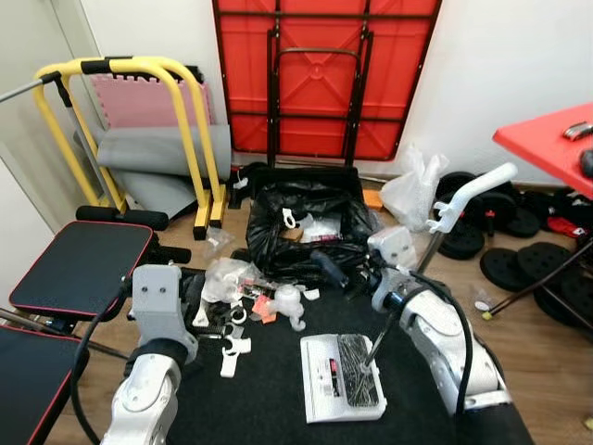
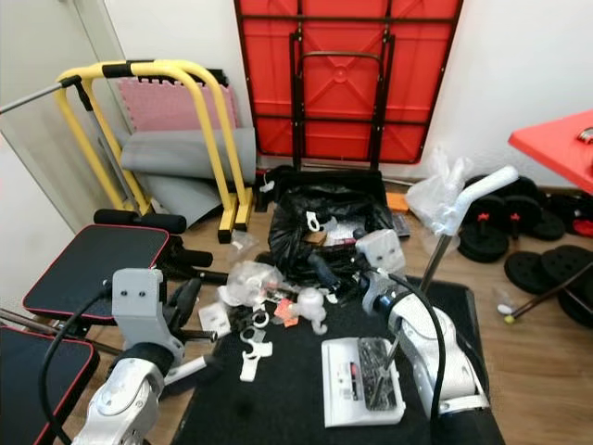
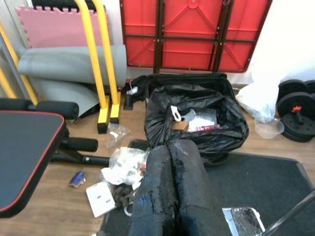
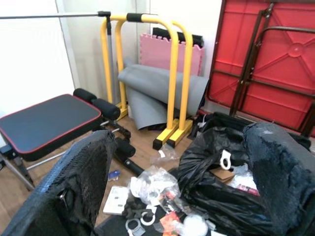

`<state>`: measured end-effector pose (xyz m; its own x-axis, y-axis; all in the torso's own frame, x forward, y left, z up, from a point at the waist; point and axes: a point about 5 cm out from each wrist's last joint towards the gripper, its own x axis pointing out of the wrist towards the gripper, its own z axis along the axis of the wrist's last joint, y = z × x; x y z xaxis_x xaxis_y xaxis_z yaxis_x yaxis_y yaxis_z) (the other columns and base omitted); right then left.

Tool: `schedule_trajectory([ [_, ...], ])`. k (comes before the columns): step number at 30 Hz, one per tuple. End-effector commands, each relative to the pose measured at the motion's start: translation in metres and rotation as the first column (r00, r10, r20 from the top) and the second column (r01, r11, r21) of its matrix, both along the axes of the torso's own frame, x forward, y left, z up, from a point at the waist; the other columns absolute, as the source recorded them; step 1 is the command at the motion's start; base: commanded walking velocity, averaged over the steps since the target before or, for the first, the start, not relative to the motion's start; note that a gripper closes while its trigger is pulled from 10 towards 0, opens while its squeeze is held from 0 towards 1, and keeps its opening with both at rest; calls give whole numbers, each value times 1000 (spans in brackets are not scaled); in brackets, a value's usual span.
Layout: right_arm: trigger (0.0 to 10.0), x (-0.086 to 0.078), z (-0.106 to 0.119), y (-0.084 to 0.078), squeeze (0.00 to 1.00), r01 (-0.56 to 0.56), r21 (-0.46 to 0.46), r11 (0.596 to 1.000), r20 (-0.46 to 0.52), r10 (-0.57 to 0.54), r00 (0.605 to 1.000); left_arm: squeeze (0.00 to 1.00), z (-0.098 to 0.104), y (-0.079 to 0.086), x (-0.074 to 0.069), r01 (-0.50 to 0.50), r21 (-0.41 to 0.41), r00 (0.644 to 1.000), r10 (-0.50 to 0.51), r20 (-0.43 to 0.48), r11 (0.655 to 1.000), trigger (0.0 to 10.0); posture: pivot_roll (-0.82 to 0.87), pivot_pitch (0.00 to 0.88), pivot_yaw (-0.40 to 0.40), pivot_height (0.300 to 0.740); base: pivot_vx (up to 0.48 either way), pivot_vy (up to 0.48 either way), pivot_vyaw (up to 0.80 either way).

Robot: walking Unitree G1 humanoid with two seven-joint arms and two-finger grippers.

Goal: Sweep floor

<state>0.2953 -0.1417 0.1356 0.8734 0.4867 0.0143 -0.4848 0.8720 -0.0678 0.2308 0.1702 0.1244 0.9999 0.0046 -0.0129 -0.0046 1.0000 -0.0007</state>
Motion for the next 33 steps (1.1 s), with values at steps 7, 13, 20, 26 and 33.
schedule_trajectory([
  [7,10000,5,-5,-15,0,73,-30,997,-18,-73,997,0,-1,7,1,-39,-34,999,38,-7,999,10000,-29,0,-49,740,0,0,0],
  [13,10000,7,-12,-25,0,124,-52,991,-47,-127,991,0,-2,17,2,-73,-26,997,72,-10,997,10000,-33,0,-46,740,0,0,0],
  [20,10000,10,-41,-49,0,214,-150,965,-180,-240,954,0,-20,45,1,-152,5,985,152,-76,988,10000,-38,0,-47,740,0,0,0],
  [26,10000,7,-76,-81,0,323,-252,912,-311,-393,866,0,-63,76,-7,-235,1,946,229,-229,972,10000,-48,0,-43,740,0,0,0],
  [33,10000,-10,-111,-102,0,375,-324,869,-417,-487,767,0,-115,96,-22,-309,-4,862,279,-424,951,10000,-54,0,-34,740,0,0,0],
])
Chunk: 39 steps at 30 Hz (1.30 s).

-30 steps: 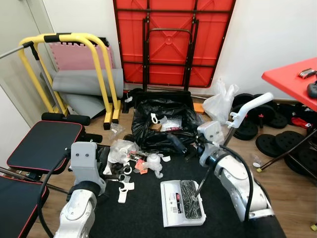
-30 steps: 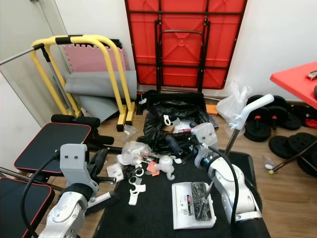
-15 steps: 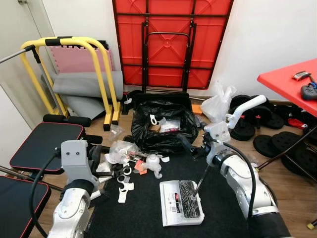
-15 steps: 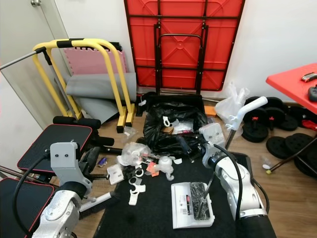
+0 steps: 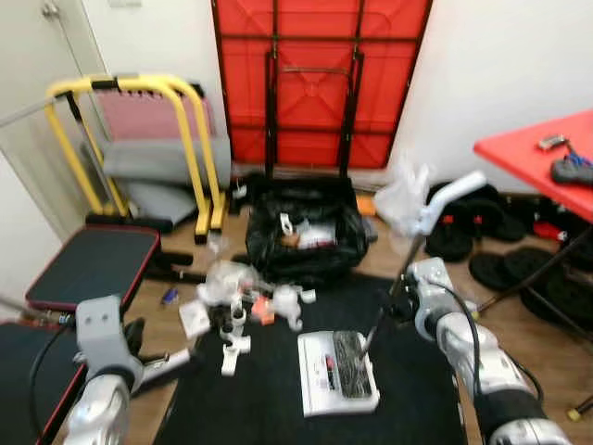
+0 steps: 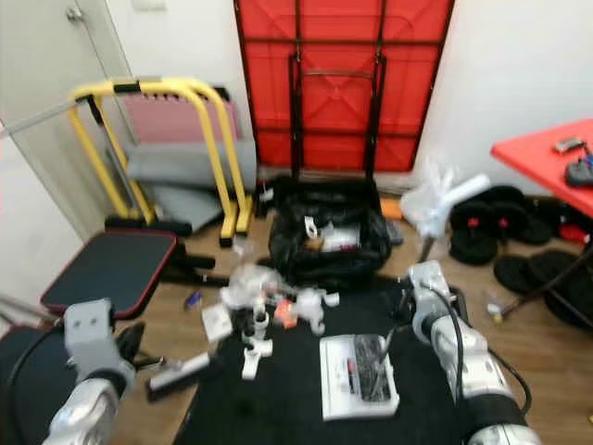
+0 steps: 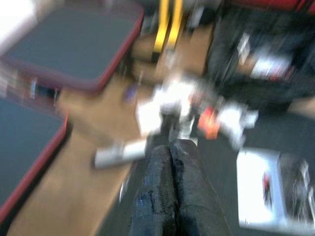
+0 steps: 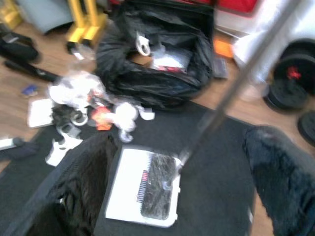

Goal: Sweep floor

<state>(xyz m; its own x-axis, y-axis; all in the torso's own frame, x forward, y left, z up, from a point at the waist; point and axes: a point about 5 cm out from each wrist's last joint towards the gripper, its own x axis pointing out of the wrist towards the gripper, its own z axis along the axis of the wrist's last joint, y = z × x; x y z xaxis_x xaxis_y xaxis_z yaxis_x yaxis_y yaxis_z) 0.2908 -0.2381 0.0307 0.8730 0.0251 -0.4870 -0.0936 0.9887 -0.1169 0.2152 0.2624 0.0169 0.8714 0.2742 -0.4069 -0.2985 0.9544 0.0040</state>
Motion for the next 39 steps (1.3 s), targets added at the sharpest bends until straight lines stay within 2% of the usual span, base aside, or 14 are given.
schedule_trajectory([
  [1,10000,-13,-18,-9,0,37,-31,999,-76,-39,996,0,-25,8,-14,-43,-35,994,39,-102,998,10000,-55,0,-33,740,0,0,0],
  [2,10000,-13,-18,-9,0,37,-31,999,-76,-39,996,0,-25,8,-14,-43,-35,994,39,-102,998,10000,-55,0,-33,740,0,0,0],
  [4,10000,-31,-39,-14,0,70,-40,997,-161,-76,984,0,-50,11,-29,-78,-61,972,62,-226,995,10000,-60,0,-31,740,0,0,0],
  [5,10000,-31,-39,-14,0,70,-40,997,-161,-76,984,0,-50,11,-29,-78,-61,972,62,-226,995,10000,-60,0,-31,740,0,0,0],
  [7,10000,-48,-56,-15,0,101,-23,995,-229,-103,968,0,-69,10,-43,-99,-70,940,70,-333,993,10000,-72,0,-17,740,0,0,0],
  [8,10000,-48,-56,-15,0,101,-23,995,-229,-103,968,0,-69,10,-43,-99,-70,940,70,-333,993,10000,-72,0,-17,740,0,0,0],
  [9,10000,-58,-65,-14,0,108,-22,994,-268,-110,957,0,-78,7,-52,-104,-74,920,68,-387,992,10000,-78,0,-10,740,0,0,0],
  [11,10000,-58,-65,-14,0,108,-22,994,-268,-110,957,0,-78,7,-52,-104,-74,920,68,-387,992,10000,-78,0,-10,740,0,0,0],
  [15,10000,-94,-90,-18,0,127,-74,989,-398,-146,906,0,-97,-6,-73,-94,-88,860,36,-508,992,10000,-84,0,6,740,0,0,0],
  [16,10000,-94,-90,-18,0,127,-74,989,-398,-146,906,0,-97,-6,-73,-94,-88,860,36,-508,992,10000,-84,0,6,740,0,0,0],
  [19,10000,-110,-99,-18,0,160,-80,984,-439,-179,880,0,-104,-12,-82,-98,-105,843,26,-538,990,10000,-84,0,17,740,0,0,0],
  [24,10000,-110,-102,-9,0,149,-39,988,-432,-151,889,0,-109,-19,-86,-108,-138,842,17,-540,984,10000,-93,0,25,740,0,0,0],
  [28,10000,-104,-100,-7,0,142,-27,989,-410,-141,901,0,-110,-22,-83,-102,-159,846,2,-533,982,10000,-97,0,25,740,0,0,797],
  [39,10000,-112,-105,-3,0,126,-35,991,-416,-129,900,0,-113,-35,-82,-41,-173,840,-60,-539,984,10000,-91,0,30,740,0,0,795],
])
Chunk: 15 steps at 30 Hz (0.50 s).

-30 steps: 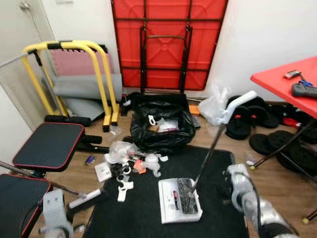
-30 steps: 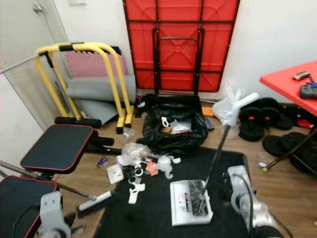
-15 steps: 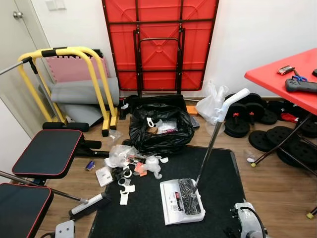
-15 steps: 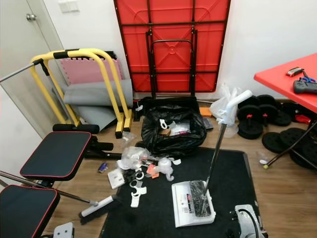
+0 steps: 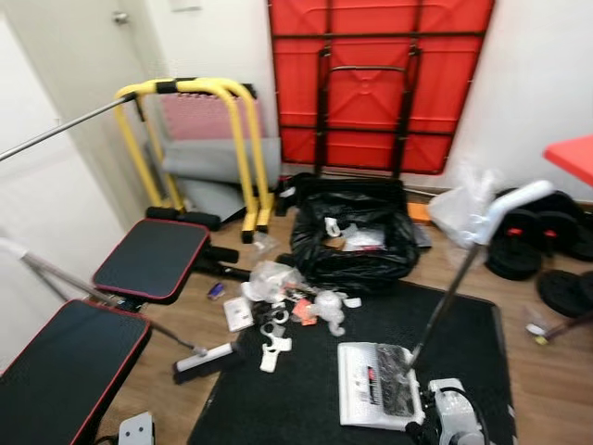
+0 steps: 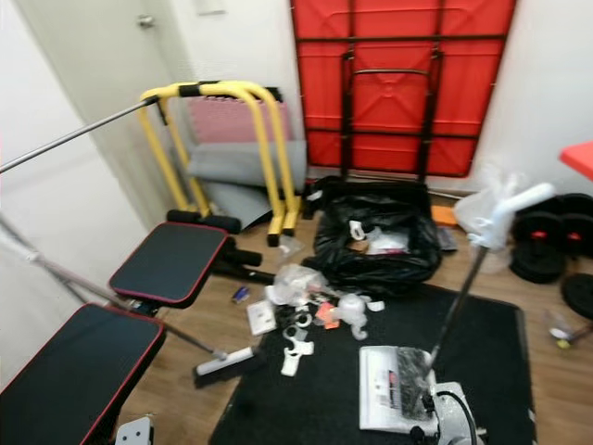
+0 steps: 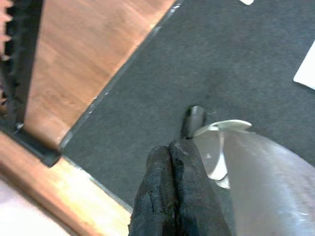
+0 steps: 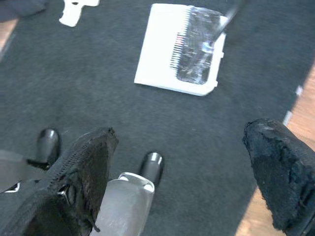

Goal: Sweep floor

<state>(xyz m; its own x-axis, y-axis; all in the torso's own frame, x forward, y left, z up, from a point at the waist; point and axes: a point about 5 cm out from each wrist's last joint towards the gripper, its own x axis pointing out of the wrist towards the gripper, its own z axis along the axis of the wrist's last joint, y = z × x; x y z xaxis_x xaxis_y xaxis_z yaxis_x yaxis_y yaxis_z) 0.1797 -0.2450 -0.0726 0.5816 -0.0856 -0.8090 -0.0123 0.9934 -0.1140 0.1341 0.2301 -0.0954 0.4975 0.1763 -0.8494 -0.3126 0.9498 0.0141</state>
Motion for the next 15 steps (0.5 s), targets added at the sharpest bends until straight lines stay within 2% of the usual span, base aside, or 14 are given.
schedule_trajectory([
  [1,10000,-1,-2,4,0,3,12,1000,6,-3,1000,0,-1,-3,-1,26,-16,1000,-26,-1,1000,10000,-91,0,30,740,0,0,794],
  [6,10000,-3,-4,8,0,18,29,999,2,-18,1000,0,-1,-4,1,4,-17,1000,-4,0,1000,10000,-82,0,14,740,0,0,794],
  [15,10000,2,0,3,0,-7,9,1000,-6,7,1000,0,0,-6,6,-27,-26,1000,28,8,999,10000,-85,0,-3,740,0,0,797],
])
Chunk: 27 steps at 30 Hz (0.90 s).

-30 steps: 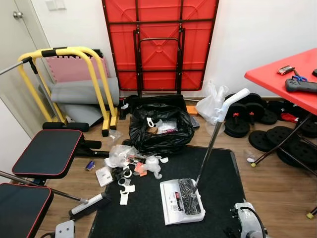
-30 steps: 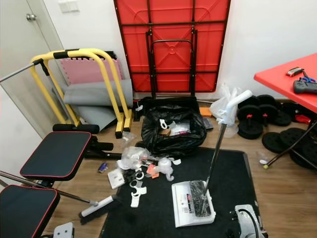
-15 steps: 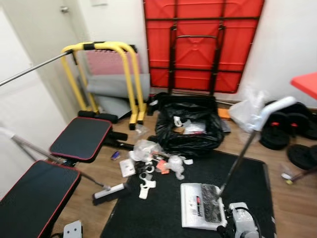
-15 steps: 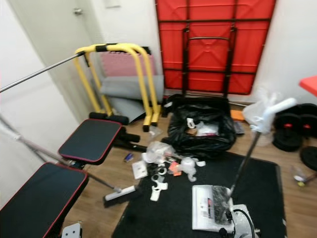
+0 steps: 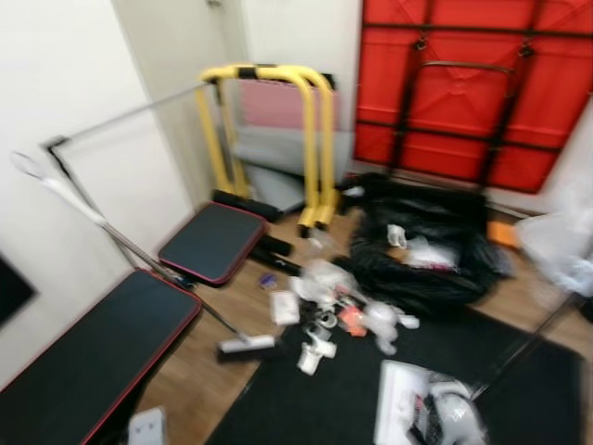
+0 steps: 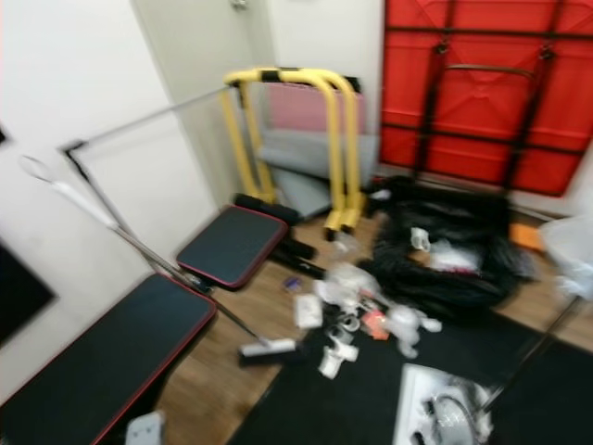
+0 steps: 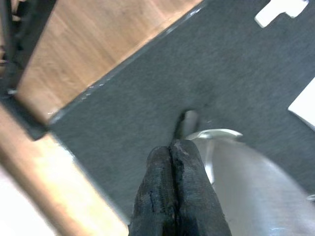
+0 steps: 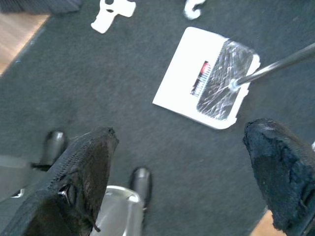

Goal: Sweep floor

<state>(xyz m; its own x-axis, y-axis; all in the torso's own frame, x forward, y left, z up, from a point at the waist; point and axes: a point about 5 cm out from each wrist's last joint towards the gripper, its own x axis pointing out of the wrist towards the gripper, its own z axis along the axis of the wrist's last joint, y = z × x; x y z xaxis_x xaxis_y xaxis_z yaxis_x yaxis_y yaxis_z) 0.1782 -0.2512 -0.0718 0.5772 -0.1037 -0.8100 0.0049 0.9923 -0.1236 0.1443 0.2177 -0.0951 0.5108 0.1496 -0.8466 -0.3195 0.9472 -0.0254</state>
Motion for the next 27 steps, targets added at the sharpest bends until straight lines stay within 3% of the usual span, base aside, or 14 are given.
schedule_trajectory([
  [1,10000,4,-1,10,0,-28,17,999,-1,29,1000,0,0,6,-4,-22,9,1000,22,-9,1000,10000,-86,0,-5,740,0,0,794],
  [10,10000,4,-1,9,0,-29,5,1000,1,29,1000,0,0,6,-3,-27,10,1000,27,-8,1000,10000,-88,0,-9,740,0,0,794],
  [27,10000,0,-3,7,0,-21,-4,1000,-26,21,999,0,-2,5,-6,-26,8,999,27,-25,1000,10000,-93,0,-7,740,0,0,0],
])
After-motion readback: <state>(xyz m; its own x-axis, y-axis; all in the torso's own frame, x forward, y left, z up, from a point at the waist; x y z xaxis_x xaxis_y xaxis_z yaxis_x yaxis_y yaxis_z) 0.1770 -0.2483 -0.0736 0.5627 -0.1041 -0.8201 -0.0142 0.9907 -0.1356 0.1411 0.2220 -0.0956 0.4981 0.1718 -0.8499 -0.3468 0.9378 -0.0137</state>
